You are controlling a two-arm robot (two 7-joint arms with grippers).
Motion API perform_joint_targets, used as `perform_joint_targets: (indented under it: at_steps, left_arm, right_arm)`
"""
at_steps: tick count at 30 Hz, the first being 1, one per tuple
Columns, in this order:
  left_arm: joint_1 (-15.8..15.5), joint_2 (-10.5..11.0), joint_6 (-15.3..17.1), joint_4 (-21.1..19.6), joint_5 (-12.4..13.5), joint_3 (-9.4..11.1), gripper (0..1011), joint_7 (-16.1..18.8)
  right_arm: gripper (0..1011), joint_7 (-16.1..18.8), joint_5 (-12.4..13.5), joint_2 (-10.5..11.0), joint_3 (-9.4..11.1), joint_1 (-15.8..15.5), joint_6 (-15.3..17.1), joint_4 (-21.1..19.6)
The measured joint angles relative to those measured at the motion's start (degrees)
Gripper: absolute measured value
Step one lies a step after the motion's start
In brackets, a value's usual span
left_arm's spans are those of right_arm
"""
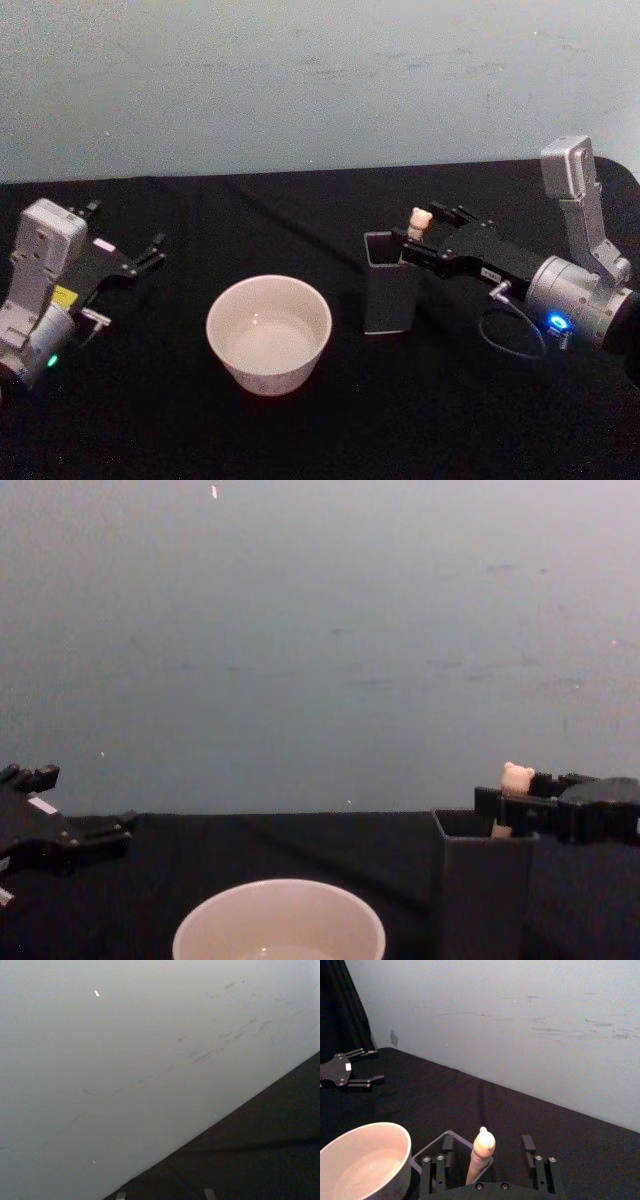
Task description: Pick up the stirring spoon with one hand, stir inside the cup, then place it back in its original position.
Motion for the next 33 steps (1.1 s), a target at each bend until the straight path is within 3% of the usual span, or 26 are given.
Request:
perform_joint_targets:
  at_steps: [21, 33]
  left_arm:
    - [0.0, 0.0, 0.0, 0.0, 0.0, 0.0, 1001, 0.0]
    - [0.0, 0.0, 0.0, 0.0, 0.0, 0.0, 1001, 0.0]
  right_arm:
    - [236, 0.01, 0.07, 0.0, 0.0, 0.0, -0.04, -0.01]
    - [223, 0.01, 0.12, 0.0, 0.0, 0.0, -0.03, 0.0]
